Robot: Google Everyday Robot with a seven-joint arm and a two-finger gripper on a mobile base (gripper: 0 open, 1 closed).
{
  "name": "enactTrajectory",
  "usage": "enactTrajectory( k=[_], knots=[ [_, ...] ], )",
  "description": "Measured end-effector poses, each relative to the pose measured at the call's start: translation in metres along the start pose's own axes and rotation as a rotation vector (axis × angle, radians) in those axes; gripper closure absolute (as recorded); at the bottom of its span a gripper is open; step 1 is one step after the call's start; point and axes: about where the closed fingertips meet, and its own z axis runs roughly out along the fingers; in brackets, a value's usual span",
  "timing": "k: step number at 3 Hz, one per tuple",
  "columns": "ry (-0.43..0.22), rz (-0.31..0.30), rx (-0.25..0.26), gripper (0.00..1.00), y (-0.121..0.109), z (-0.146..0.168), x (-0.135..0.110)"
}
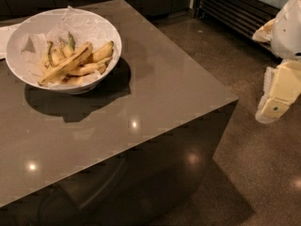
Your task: Pick banana from white bowl
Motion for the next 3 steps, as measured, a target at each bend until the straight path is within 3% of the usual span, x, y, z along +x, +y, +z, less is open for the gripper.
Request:
enactTrajectory(
  k=[1,3],
  knots=[
    [-0.003,-0.002,0.005,0.00,0.000,-0.001,-0.001],
    [-0.120,-0.106,0.011,0.00,-0.034,-0.010,-0.055]
  ],
)
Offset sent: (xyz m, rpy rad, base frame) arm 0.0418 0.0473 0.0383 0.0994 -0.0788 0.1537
